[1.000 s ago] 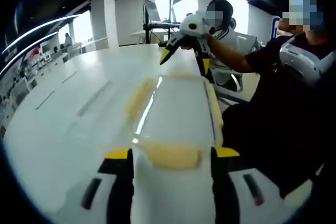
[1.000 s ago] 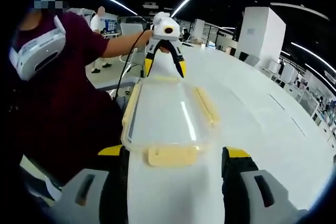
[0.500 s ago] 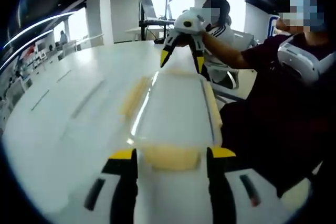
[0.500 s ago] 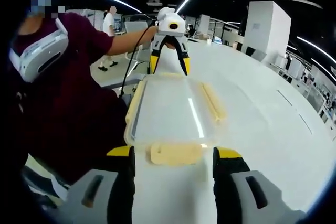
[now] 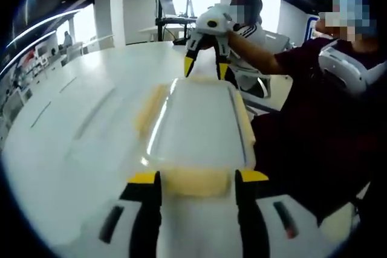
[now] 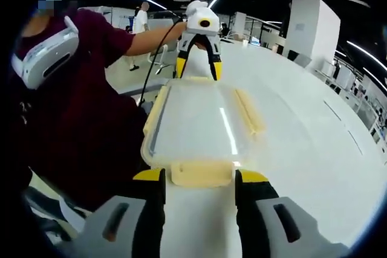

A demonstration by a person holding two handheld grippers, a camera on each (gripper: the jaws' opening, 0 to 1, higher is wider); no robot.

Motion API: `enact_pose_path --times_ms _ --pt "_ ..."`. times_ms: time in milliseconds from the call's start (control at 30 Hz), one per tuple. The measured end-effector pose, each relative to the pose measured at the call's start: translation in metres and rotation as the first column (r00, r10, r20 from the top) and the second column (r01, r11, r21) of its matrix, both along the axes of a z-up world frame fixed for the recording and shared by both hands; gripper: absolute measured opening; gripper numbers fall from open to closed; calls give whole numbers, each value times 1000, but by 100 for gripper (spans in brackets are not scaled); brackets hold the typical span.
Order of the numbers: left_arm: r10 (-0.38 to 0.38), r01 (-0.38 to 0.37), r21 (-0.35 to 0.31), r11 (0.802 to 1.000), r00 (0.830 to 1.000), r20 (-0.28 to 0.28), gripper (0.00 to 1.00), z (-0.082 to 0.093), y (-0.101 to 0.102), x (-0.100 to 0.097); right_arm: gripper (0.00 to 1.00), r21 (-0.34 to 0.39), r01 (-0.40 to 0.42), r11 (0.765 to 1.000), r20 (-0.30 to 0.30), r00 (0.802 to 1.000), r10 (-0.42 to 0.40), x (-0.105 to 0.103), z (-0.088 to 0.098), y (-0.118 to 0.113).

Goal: Snap each plastic latch of the storage box into its locked position after aligning the lid with the box until every specified latch is closed and the lid sits flush.

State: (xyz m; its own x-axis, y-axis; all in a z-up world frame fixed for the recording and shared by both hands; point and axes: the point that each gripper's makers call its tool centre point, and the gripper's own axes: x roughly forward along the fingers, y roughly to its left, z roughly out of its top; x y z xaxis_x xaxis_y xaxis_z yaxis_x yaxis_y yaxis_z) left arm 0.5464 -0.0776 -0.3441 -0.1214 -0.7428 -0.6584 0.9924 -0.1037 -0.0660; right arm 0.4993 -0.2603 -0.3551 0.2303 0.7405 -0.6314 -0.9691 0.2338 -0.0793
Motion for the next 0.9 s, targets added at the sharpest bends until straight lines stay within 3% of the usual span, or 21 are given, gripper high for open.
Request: enact_pose_path --times_ms 267,900 --pt "-7 7 13 1000 1000 -8 48 -1 -1 0 40 -6 -13 1000 -3 1000 13 2 0 0" --pt "-21 22 34 999 999 -29 44 -1 2 0 39 3 -25 1000 16 1000 25 2 2 2"
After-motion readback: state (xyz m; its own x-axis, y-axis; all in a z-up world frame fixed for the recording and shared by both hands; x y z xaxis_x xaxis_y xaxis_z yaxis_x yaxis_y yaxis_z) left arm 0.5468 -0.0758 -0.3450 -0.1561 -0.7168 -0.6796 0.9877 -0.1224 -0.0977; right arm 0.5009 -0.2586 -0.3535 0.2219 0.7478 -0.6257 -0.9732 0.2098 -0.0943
